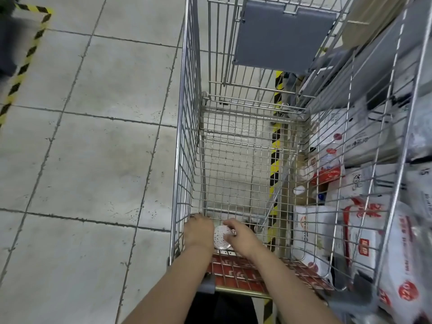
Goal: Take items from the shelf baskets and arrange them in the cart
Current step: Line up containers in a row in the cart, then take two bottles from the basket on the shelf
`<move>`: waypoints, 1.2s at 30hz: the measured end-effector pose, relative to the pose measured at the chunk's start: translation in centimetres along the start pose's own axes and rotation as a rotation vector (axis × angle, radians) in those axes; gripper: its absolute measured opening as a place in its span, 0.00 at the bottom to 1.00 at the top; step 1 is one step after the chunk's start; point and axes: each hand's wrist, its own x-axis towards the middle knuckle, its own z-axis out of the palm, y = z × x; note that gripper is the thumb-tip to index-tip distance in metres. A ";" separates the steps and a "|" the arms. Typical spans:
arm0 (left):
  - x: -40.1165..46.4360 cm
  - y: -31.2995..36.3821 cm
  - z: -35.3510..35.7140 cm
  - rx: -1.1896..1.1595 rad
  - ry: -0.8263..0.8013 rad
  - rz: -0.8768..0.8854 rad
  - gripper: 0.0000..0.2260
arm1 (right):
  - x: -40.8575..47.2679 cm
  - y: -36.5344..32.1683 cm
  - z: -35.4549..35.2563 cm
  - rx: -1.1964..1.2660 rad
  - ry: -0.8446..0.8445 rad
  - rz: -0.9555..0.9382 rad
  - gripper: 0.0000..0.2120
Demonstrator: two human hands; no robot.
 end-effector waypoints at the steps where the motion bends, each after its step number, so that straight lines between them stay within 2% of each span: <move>1: 0.1 0.0 0.0 -0.005 -0.002 -0.002 0.19 | -0.1 0.1 0.0 0.019 -0.001 0.013 0.19; 11: -0.2 -1.3 -0.2 -0.130 0.062 0.005 0.19 | -0.6 -1.2 0.3 0.050 0.009 0.032 0.22; 17: -3.1 -3.2 -3.2 -0.377 0.134 0.237 0.17 | -6.0 -3.4 -2.6 -0.026 0.061 0.043 0.19; 21: -7.5 -4.4 -6.5 -0.409 0.179 0.365 0.16 | -13.2 -4.7 -4.9 -0.034 0.217 -0.042 0.16; 25: -12.4 -5.4 -9.3 -0.331 0.215 0.436 0.17 | -21.6 -4.8 -6.0 -0.087 0.387 -0.072 0.17; 28: -16.5 -5.2 -11.4 -0.290 0.260 0.495 0.18 | -28.3 -4.5 -6.2 -0.028 0.505 -0.084 0.16; 32: -23.1 -3.0 -13.5 -0.241 0.340 0.622 0.17 | -37.5 -3.3 -5.5 0.023 0.717 -0.075 0.16; 36: -29.9 1.8 -14.1 -0.172 0.399 0.845 0.19 | -46.1 -1.2 -3.4 0.048 0.926 0.028 0.19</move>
